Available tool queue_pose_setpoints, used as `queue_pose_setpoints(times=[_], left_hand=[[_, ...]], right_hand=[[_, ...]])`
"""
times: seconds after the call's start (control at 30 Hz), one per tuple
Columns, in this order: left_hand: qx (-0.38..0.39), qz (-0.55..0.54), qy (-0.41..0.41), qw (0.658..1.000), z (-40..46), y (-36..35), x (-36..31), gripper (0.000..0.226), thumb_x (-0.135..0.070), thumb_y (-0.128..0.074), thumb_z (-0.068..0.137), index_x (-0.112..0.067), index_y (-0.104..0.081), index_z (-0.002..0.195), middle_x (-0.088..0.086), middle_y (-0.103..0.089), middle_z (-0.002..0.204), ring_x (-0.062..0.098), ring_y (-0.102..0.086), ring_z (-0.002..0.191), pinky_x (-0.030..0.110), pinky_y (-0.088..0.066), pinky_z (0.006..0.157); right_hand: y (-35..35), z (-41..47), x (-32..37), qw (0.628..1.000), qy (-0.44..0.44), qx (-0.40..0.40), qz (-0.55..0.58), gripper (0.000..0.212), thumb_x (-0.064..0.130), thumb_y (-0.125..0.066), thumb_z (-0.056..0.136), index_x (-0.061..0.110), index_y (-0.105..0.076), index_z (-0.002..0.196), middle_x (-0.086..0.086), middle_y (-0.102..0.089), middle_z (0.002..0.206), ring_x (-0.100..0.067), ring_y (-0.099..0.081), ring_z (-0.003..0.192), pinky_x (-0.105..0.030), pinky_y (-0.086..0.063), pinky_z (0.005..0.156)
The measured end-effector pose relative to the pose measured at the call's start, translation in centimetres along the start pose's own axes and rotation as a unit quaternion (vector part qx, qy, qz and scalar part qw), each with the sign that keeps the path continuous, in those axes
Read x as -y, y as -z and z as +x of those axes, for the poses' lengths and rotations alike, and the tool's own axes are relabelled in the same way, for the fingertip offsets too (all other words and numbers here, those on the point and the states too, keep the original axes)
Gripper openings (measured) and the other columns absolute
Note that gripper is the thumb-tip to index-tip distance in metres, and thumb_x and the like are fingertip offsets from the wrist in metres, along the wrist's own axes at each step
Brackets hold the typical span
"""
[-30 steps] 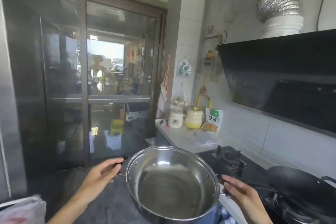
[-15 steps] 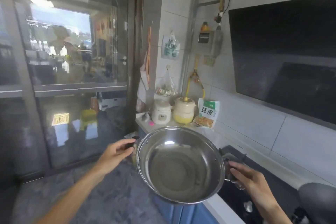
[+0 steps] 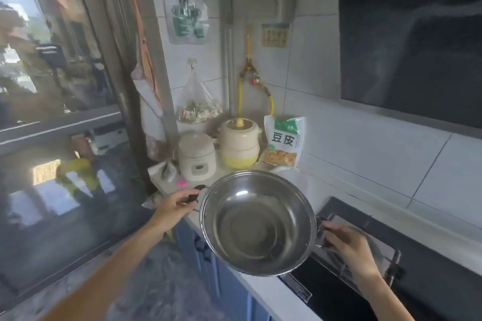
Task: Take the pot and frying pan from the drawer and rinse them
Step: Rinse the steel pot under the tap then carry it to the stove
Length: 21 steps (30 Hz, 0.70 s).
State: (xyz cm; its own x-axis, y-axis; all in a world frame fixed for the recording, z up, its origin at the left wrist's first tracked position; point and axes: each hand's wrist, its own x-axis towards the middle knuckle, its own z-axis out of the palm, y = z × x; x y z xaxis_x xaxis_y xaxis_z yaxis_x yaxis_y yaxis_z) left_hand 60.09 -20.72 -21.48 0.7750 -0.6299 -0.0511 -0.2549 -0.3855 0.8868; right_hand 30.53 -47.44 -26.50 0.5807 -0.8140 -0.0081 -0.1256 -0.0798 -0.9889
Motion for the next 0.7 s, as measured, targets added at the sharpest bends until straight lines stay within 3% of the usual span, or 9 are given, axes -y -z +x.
queue_pose_setpoints(times=[0.07,0.17,0.33,0.47,0.53,0.6,0.7], left_hand=[[0.03,0.013,0.004,0.999,5.0,-0.9,1.5,0.029,-0.007,-0.061,0.088,-0.029,-0.063,0.106,0.003,-0.068,0.093,0.019,-0.063,0.081,0.022,-0.048,0.071],[0.085,0.045,0.008,0.995,11.4,-2.9,4.2,0.03,-0.003,-0.059,0.088,-0.022,-0.06,0.111,0.002,-0.067,0.087,0.013,-0.059,0.069,0.026,-0.051,0.072],[0.175,0.053,-0.002,0.983,20.8,-6.2,9.7,0.029,0.0,-0.058,0.088,-0.015,-0.062,0.112,0.015,-0.067,0.102,0.021,-0.061,0.076,0.029,-0.051,0.073],[0.239,0.075,-0.028,0.968,25.2,-8.0,13.5,0.029,-0.002,-0.059,0.088,-0.012,-0.061,0.115,0.008,-0.068,0.091,0.017,-0.064,0.074,0.022,-0.051,0.075],[0.257,0.076,-0.04,0.962,26.8,-8.3,14.9,0.029,-0.003,-0.059,0.087,-0.014,-0.062,0.114,0.006,-0.069,0.088,0.02,-0.065,0.079,0.007,-0.045,0.069],[0.257,0.075,-0.05,0.962,28.4,-8.5,15.5,0.029,-0.005,-0.06,0.087,-0.014,-0.063,0.115,0.005,-0.069,0.092,0.018,-0.064,0.084,0.002,-0.041,0.068],[0.263,0.058,-0.057,0.961,29.2,-8.4,16.0,0.029,-0.008,-0.06,0.088,-0.017,-0.063,0.116,0.005,-0.069,0.096,0.019,-0.066,0.086,0.022,-0.047,0.079]], right_hand=[[-1.4,2.1,-1.5,0.999,-0.02,-0.008,-0.032,0.019,-0.003,-0.064,0.082,0.013,-0.071,0.09,-0.012,-0.074,0.084,-0.02,-0.07,0.071,-0.029,-0.058,0.071],[-3.6,4.2,-4.7,0.995,-0.071,-0.048,-0.058,0.021,-0.003,-0.065,0.082,0.013,-0.07,0.096,-0.005,-0.073,0.087,-0.006,-0.068,0.067,-0.018,-0.056,0.069],[-7.6,6.8,-10.0,0.977,-0.148,-0.124,-0.095,0.026,0.0,-0.067,0.081,0.013,-0.07,0.103,-0.002,-0.072,0.092,0.004,-0.067,0.071,-0.013,-0.054,0.074],[-10.9,7.4,-12.4,0.946,-0.226,-0.221,-0.066,0.029,-0.006,-0.062,0.082,0.015,-0.069,0.101,-0.007,-0.072,0.094,-0.024,-0.069,0.085,-0.04,-0.056,0.085],[-12.4,7.6,-13.0,0.934,-0.246,-0.255,-0.048,0.03,-0.007,-0.06,0.083,0.015,-0.069,0.101,-0.008,-0.071,0.096,-0.022,-0.067,0.086,-0.033,-0.056,0.084],[-13.6,7.7,-12.9,0.924,-0.26,-0.277,-0.045,0.03,-0.004,-0.06,0.084,0.018,-0.069,0.101,-0.004,-0.071,0.097,-0.012,-0.067,0.083,-0.024,-0.054,0.082],[-14.8,7.7,-12.5,0.916,-0.266,-0.295,-0.053,0.029,0.0,-0.061,0.085,0.018,-0.068,0.106,0.002,-0.071,0.094,-0.002,-0.067,0.073,-0.013,-0.054,0.071]])
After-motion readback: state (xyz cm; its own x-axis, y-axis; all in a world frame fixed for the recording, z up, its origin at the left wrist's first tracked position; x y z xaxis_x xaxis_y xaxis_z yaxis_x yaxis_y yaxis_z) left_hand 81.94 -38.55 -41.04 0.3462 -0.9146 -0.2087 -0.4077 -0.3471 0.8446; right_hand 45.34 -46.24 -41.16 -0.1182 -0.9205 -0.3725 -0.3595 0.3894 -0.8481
